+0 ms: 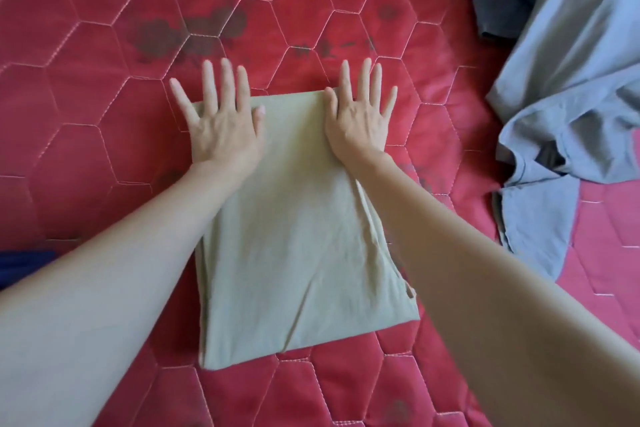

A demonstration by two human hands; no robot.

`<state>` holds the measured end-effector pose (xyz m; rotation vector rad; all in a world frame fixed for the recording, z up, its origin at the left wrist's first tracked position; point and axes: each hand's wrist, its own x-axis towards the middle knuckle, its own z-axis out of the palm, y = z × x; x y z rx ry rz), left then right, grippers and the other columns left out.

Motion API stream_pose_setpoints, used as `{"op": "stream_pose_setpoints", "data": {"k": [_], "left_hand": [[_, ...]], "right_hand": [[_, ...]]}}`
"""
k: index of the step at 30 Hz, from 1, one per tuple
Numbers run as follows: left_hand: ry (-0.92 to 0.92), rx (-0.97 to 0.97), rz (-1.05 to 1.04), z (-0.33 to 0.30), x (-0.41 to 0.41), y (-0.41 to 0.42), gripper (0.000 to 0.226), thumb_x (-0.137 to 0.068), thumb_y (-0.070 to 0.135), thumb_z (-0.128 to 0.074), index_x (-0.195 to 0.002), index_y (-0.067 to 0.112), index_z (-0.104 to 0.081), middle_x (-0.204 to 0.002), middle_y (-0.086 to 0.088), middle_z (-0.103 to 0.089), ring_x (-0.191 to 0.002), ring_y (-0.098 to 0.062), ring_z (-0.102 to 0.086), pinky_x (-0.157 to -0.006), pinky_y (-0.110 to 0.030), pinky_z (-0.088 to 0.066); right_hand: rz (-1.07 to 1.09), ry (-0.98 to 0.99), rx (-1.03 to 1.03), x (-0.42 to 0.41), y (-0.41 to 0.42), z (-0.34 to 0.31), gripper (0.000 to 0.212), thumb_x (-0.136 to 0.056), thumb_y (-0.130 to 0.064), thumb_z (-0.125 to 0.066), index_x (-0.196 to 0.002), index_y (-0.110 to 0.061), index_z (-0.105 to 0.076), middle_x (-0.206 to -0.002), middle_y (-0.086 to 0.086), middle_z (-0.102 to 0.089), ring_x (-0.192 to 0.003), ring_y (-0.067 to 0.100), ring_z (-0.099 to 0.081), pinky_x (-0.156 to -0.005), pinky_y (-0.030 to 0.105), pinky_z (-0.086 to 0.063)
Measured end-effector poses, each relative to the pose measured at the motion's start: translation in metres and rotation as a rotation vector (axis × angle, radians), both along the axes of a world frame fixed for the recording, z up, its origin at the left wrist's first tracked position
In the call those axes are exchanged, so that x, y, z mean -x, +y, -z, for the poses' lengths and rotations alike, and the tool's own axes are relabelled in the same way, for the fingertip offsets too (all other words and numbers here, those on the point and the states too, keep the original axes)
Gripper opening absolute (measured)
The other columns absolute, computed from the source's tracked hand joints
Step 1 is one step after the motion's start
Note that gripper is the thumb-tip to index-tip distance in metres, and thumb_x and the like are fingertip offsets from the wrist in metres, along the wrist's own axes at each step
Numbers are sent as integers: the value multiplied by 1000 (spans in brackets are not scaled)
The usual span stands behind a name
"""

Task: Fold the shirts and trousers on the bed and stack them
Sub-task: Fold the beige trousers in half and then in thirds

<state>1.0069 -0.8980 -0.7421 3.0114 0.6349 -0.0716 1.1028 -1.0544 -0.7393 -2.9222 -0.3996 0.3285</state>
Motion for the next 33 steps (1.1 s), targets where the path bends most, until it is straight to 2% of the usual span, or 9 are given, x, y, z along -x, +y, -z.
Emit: {"op": "stream_pose_setpoints", "data": {"k": [3, 5, 9, 18, 20, 22, 24, 29, 33], "left_hand": [[-155, -46, 289, -6, 6, -17, 58, -100, 33, -23, -154, 14, -13, -162, -9, -13, -149, -30, -6, -114, -63, 4], [-134, -46, 438, -1, 17, -31, 58, -98, 33, -24, -154, 16, -17, -161, -9, -16, -149, -30, -9, -115, -63, 2], [7, 13, 393, 18, 40, -37, 60, -98, 43, -18, -154, 24, -16, -163, -2, -10, -150, -26, -6, -114, -66, -3], [122, -15, 419, 17, 14, -25, 64, -98, 54, -9, -154, 27, 4, -163, -1, 8, -149, -27, 8, -110, -67, 6], [148, 6, 443, 12, -1, -20, 65, -98, 55, -10, -154, 25, 5, -163, -4, 6, -149, -27, 3, -111, -66, 4], [151, 27, 457, 6, -10, -18, 68, -97, 57, -13, -155, 24, 0, -161, -8, -11, -146, -27, -13, -113, -61, -10], [127, 40, 471, 0, -17, -14, 72, -94, 61, -19, -155, 24, -6, -150, -9, -29, -134, -29, -30, -105, -53, -25], [173, 122, 320, -9, -34, 1, 71, -89, 68, -36, -135, 13, -40, -131, -16, -45, -119, -37, -42, -97, -51, -33], [111, 265, 190, -6, -35, 10, 45, -98, 46, -46, -124, 9, -49, -129, -18, -51, -122, -37, -43, -99, -48, -31]], "right_hand": [[-124, -167, -101, 38, -1, -14, 59, -96, -34, -20, -154, -22, -19, -162, 11, -10, -150, 27, -2, -118, 51, 3], [-135, -143, -155, 83, -10, -14, 60, -93, -33, -22, -152, -23, -25, -161, 12, -16, -149, 28, -7, -118, 53, 0], [-101, 7, -39, 164, -50, 9, 54, -100, -38, -25, -153, -29, -19, -162, 7, -7, -150, 25, -2, -119, 53, -8], [-74, -111, -91, 188, -73, 12, 54, -100, -29, -41, -152, -21, -28, -160, 6, -22, -149, 24, -12, -120, 51, -11], [-76, -136, -44, 206, -89, 12, 52, -100, -28, -41, -151, -21, -31, -158, 7, -26, -148, 25, -16, -118, 53, -16], [-61, -142, 0, 226, -103, 12, 52, -99, -30, -41, -150, -22, -34, -157, 8, -28, -148, 26, -18, -116, 56, -20], [16, -122, 32, 243, -116, 11, 54, -98, -36, -39, -149, -21, -35, -158, 10, -26, -148, 28, -17, -116, 58, -16], [448, -46, 7, 269, -125, 1, 76, -90, -63, -38, -151, -18, -28, -157, 20, -22, -146, 33, -20, -115, 53, -18], [634, -69, -274, 261, -118, -6, 73, -81, -48, -71, -141, -14, -45, -133, 10, -47, -120, 25, -38, -103, 35, -36]]}}
